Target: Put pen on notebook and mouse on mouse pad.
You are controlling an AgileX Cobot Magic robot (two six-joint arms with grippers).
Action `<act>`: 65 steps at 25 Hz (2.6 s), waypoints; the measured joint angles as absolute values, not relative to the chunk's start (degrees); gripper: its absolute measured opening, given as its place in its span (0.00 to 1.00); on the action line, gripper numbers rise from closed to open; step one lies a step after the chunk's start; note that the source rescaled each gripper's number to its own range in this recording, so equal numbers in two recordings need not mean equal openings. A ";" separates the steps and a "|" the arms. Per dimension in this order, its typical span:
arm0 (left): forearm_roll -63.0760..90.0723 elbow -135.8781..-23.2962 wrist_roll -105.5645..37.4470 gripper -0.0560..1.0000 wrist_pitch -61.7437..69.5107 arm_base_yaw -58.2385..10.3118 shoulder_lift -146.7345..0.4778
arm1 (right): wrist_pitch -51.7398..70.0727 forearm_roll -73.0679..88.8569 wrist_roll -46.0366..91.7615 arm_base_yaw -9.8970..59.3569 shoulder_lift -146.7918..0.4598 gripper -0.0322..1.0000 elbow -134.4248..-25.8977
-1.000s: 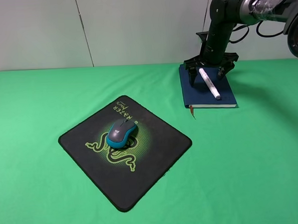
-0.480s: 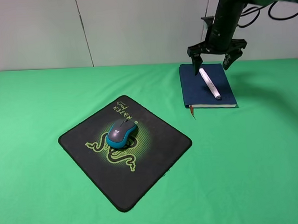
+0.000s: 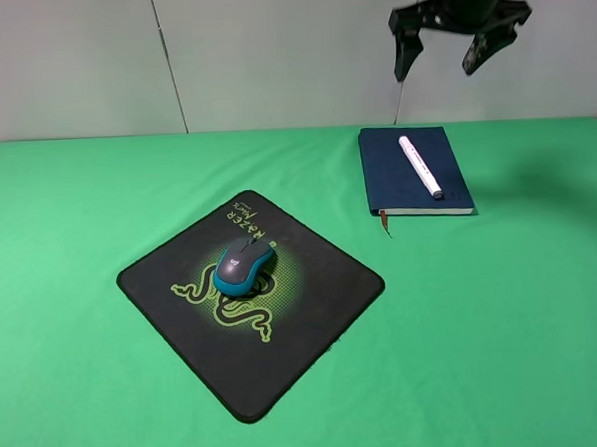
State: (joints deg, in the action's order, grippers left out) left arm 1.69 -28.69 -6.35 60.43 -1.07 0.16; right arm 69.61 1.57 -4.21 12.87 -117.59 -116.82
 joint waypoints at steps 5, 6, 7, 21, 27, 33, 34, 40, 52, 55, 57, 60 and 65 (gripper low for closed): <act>1.69 -28.69 -6.35 1.00 60.43 -1.07 0.16 | 69.62 2.31 -4.21 15.04 -108.88 1.00 -110.86; 1.69 -28.69 -6.35 1.00 60.43 -1.07 0.16 | 69.68 2.32 -4.21 15.78 -107.21 1.00 -109.08; 1.69 -28.69 -6.35 1.00 60.43 -1.07 0.16 | 69.68 2.32 -4.21 16.49 -105.14 1.00 -107.58; 1.69 -28.69 -6.35 1.00 60.43 -1.07 0.16 | 69.69 2.32 -4.04 23.39 -75.08 1.00 -79.67; 1.69 -28.69 -6.35 1.00 60.43 -1.07 0.16 | 69.72 2.32 -3.79 23.39 -61.09 1.00 -65.26; 1.69 -28.69 -6.35 1.00 60.43 -1.07 0.16 | 69.79 1.50 -3.61 23.39 -47.19 1.00 -53.56; 1.69 -28.69 -6.35 1.00 60.43 -1.07 0.16 | 69.79 1.34 -3.61 23.39 -45.21 1.00 -51.36; 1.69 -28.69 -6.35 1.00 60.43 -1.07 0.16 | 63.94 0.95 -3.61 23.39 -29.83 1.00 -38.03; 1.69 -28.69 -6.35 1.00 60.43 -1.07 0.16 | 58.27 0.00 -3.61 23.39 -8.07 1.00 -28.55; 1.69 -28.69 -6.35 1.00 60.43 -1.07 0.16 | 58.27 0.63 -3.61 23.39 -8.01 1.00 -28.55; 1.69 -28.69 -6.35 1.00 60.43 -1.07 0.16 | 58.27 0.75 -3.61 23.39 -7.90 1.00 -28.55; 1.69 -28.69 -6.35 1.00 60.43 -1.07 0.16 | 58.27 0.91 -3.61 23.15 -6.59 1.00 -28.55; 1.69 -28.69 -6.35 1.00 60.43 -1.07 0.16 | 58.26 1.04 -3.56 16.12 -0.76 1.00 -28.55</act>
State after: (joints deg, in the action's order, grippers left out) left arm 1.69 -28.69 -6.35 60.43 -1.07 0.16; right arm 58.26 1.04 -3.56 16.12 -0.76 -28.55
